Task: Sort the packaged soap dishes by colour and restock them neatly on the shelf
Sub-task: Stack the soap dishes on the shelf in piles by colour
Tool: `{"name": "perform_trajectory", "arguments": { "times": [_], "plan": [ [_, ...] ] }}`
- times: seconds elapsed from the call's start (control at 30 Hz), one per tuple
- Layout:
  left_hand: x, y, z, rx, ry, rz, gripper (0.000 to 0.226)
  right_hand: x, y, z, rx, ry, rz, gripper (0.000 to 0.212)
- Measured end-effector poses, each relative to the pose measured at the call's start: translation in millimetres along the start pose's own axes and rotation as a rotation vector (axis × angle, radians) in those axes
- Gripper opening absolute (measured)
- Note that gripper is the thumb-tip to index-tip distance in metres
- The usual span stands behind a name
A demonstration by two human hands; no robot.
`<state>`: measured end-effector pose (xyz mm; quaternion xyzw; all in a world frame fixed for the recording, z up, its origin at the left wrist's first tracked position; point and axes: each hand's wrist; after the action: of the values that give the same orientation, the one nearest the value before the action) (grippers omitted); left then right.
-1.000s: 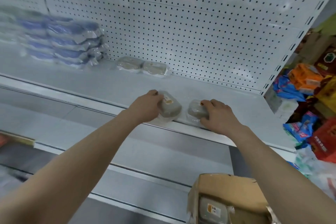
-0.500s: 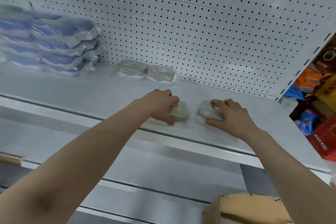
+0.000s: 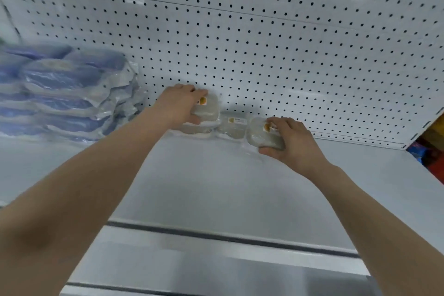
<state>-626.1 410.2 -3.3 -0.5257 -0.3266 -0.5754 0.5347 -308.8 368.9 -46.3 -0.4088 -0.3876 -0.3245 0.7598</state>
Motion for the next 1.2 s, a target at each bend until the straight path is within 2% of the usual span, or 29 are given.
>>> {"name": "perform_trajectory", "arguments": {
  "times": [0.17, 0.33, 0.47, 0.53, 0.67, 0.87, 1.03, 1.1, 1.2],
  "plan": [
    [-31.2, -12.5, 19.9, -0.089, -0.062, -0.085, 0.058, -11.7, -11.8, 55.4, 0.049, -0.016, 0.041, 0.065],
    [-50.3, -20.2, 23.9, -0.104, 0.089, -0.068, 0.044, -39.9, -17.9, 100.9, 0.055, -0.084, 0.015, 0.061],
    [-66.7, -15.7, 12.8, -0.094, 0.145, -0.013, 0.059, -61.9, -12.1, 103.8, 0.062, -0.126, -0.057, 0.068],
    [-72.8, -15.9, 9.8, -0.105, 0.214, 0.012, 0.064, -67.1, -9.6, 98.1, 0.092, -0.081, -0.085, 0.071],
    [-80.4, -14.1, 10.3, -0.109, 0.302, 0.051, 0.065, -73.7, -9.8, 90.5, 0.182, 0.053, -0.15, 0.06],
    [-78.3, -13.1, 11.1, -0.099, 0.215, 0.065, 0.063, -75.1, -7.0, 93.6, 0.202, 0.04, -0.212, 0.057],
    [-61.9, -7.9, 6.8, -0.036, 0.118, 0.053, 0.059, -60.2, -14.6, 94.1, 0.164, -0.067, -0.27, 0.062],
    [-52.5, -0.7, 3.2, -0.057, 0.13, 0.029, 0.061, -51.3, -13.6, 92.6, 0.19, -0.102, -0.312, 0.063],
    [-42.4, 14.8, -3.5, -0.109, 0.253, -0.026, 0.052, -34.7, -11.8, 81.8, 0.253, -0.092, -0.342, 0.061]
  ]
}}
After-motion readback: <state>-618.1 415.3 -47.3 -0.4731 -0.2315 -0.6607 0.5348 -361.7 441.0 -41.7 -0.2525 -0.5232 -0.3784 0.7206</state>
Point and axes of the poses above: each hand's wrist, its own z-axis towards the middle knuckle, its own x-axis out of the back of the hand, y = z × x, and after that the axes turned 9 degrees about z, right-handed
